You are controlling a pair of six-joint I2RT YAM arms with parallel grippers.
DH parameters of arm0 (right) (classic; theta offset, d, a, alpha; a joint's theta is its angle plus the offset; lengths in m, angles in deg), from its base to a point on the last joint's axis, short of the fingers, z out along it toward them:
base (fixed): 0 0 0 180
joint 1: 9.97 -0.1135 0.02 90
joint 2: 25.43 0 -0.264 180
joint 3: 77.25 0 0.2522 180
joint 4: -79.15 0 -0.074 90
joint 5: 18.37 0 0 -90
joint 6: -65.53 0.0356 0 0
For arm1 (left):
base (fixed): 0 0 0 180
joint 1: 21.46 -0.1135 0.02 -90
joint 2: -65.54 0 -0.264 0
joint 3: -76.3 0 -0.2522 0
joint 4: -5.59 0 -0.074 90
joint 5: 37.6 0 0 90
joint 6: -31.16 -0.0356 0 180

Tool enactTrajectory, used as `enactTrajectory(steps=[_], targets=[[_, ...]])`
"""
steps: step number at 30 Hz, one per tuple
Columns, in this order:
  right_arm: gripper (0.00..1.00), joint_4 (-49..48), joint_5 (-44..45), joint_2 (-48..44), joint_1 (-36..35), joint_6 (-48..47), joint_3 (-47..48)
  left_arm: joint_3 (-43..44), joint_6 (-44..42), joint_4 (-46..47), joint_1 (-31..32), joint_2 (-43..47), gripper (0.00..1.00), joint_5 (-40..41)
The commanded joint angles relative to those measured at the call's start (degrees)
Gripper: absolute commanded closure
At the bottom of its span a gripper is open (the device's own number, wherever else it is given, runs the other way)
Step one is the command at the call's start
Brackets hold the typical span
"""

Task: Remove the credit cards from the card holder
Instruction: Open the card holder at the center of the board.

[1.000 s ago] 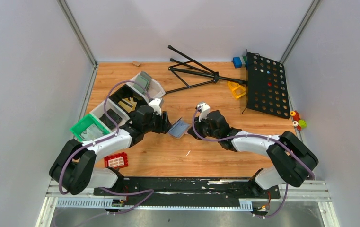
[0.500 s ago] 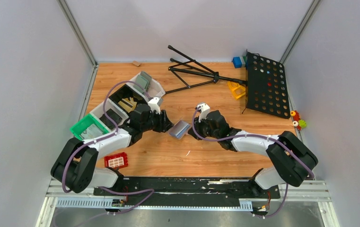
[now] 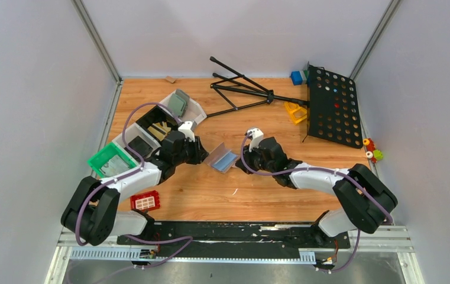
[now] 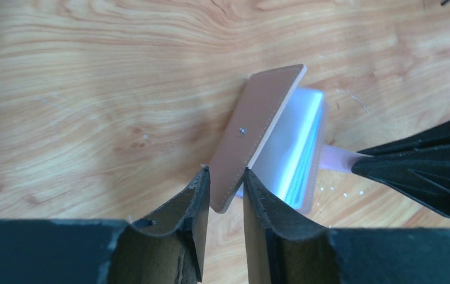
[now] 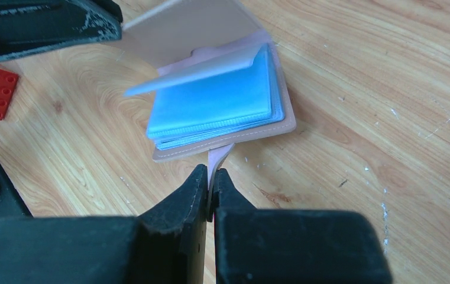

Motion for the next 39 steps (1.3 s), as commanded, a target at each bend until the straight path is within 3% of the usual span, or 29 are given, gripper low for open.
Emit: enactTrajectory(steps=[1,8,22,26,33,39], targets=[[1.00,-0.7,0.5,0.6,0.9,1.0,1.9,-0.1,1.0,-1.5,-1.1,1.4,0.68,5.0],[1.00,-0.6,-1.6,1.3,4.2,3.0,1.5,1.2,1.6,-2.5,-3.6,-3.1,0.76,2.1],[1.00,3.6,-0.2,4.2,7.6,5.0,3.2,3.0,-2.0,-4.5,-3.6,-6.6,0.76,1.9],[1.00,3.5,-0.9,4.6,7.7,4.9,3.4,2.3,-1.5,-1.1,-3.6,-7.2,0.73,-2.5],[1.00,3.9,-0.6,3.7,7.9,4.6,3.2,2.3,-1.4,-0.9,-3.6,-7.2,0.69,-3.1],[1.00,3.0,-1.4,4.7,7.9,4.7,3.2,0.0,-0.4,5.9,-3.6,-6.2,0.55,-9.3]])
